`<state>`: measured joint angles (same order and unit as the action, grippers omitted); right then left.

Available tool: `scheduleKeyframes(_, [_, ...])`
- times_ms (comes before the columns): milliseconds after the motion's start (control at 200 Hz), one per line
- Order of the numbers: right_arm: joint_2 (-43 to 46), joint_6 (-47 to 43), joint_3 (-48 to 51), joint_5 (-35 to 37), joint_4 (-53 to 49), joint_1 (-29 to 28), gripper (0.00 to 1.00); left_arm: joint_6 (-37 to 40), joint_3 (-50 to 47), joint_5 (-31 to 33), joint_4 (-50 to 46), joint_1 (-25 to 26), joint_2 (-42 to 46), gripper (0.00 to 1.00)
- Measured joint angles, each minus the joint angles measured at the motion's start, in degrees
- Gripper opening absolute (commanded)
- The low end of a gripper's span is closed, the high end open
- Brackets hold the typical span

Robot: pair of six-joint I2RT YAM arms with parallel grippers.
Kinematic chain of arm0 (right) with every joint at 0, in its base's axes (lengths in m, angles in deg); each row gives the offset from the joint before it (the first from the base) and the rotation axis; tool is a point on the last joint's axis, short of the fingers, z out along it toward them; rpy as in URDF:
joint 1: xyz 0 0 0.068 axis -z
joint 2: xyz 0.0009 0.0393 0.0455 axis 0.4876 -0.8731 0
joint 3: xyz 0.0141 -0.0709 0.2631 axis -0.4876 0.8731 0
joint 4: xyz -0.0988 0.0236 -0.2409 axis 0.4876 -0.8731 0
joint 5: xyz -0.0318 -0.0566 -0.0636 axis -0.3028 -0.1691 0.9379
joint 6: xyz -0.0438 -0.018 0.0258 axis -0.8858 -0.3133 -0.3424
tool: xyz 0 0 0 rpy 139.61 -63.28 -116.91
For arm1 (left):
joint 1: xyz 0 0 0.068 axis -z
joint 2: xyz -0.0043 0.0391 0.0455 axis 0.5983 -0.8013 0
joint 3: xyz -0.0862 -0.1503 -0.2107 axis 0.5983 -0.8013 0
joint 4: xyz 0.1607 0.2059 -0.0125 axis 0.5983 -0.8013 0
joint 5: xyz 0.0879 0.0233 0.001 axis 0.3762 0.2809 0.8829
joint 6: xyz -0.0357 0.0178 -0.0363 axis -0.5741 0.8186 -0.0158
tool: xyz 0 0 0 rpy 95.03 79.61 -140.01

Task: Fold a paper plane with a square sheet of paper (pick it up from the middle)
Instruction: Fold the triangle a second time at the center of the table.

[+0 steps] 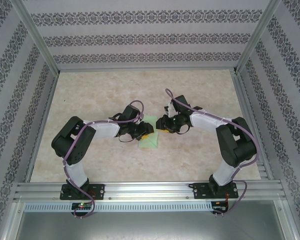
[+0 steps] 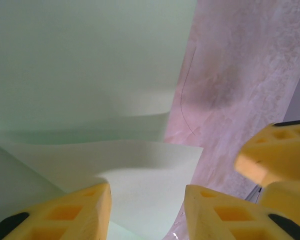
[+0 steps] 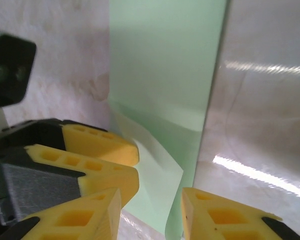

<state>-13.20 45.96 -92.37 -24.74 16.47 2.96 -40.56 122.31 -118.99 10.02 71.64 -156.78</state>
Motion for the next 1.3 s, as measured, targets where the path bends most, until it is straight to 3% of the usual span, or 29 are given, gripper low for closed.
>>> scheduleKeyframes(165, [-2.1, -0.7, 0.0, 0.1, -0.9, -0.6, 0.40, 0.0, 0.0, 0.2, -0.3, 0.0, 0.0, 0.43])
scheduleKeyframes(649, [-4.5, -1.2, -0.4, -0.1, 0.0, -0.6, 0.24, 0.0, -0.4, 0.3, -0.6, 0.0, 0.2, 0.43])
scheduleKeyframes(979, [-4.8, -1.2, -0.8, -1.4, 1.1, -0.6, 0.03, 0.0, -0.4, 0.3, -1.9, 0.0, 0.9, 0.40])
scheduleKeyframes(1299, [-7.4, -2.5, -2.1, -1.4, 1.3, -0.6, 0.01, 1.6, 0.2, 0.4, -3.2, 0.0, 5.2, 0.36])
